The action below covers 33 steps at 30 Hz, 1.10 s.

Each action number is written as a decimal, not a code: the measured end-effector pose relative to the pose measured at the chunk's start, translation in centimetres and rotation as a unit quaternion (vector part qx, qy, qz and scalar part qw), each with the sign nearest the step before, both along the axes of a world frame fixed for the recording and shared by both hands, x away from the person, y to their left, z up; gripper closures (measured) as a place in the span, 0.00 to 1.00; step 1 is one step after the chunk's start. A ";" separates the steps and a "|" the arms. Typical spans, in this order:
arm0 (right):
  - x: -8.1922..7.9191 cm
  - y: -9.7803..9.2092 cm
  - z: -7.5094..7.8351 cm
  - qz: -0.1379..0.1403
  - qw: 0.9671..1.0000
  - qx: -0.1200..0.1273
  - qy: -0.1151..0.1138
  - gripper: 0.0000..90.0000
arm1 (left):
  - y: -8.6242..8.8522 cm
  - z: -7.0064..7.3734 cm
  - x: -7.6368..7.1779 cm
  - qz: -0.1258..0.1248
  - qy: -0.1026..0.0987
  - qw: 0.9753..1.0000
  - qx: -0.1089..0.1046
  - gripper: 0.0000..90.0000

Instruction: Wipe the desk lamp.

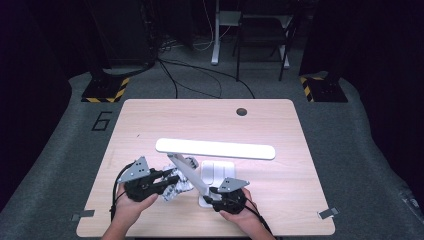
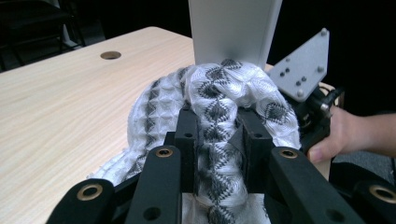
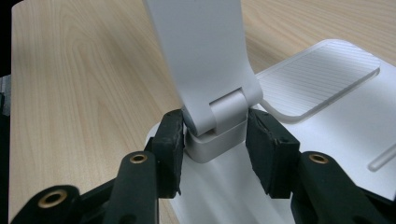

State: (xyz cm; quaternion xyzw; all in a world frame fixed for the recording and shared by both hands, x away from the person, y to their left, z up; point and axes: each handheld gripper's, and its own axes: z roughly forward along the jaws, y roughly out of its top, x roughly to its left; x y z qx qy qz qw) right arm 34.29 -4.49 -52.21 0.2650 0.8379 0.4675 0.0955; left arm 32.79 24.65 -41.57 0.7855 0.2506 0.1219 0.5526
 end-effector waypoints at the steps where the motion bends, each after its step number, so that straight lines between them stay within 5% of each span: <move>1: 0.0 0.0 0.0 0.001 1.000 0.000 0.003 0.63 | -0.1 -0.3 0.0 -0.003 0.003 1.000 0.002 0.81; 9: 0.0 0.2 0.0 -0.001 1.000 0.001 0.001 0.58 | -0.8 -2.2 0.0 -0.003 0.012 1.000 0.005 0.81; 20: 0.3 1.1 0.2 -0.011 1.000 -0.017 -0.004 0.44 | -1.1 -2.9 -0.2 -0.009 0.016 1.000 0.007 0.81; 33: 1.0 1.4 0.4 -0.002 0.999 -0.032 -0.011 0.48 | -2.2 -5.1 0.3 -0.012 0.039 0.999 0.022 0.81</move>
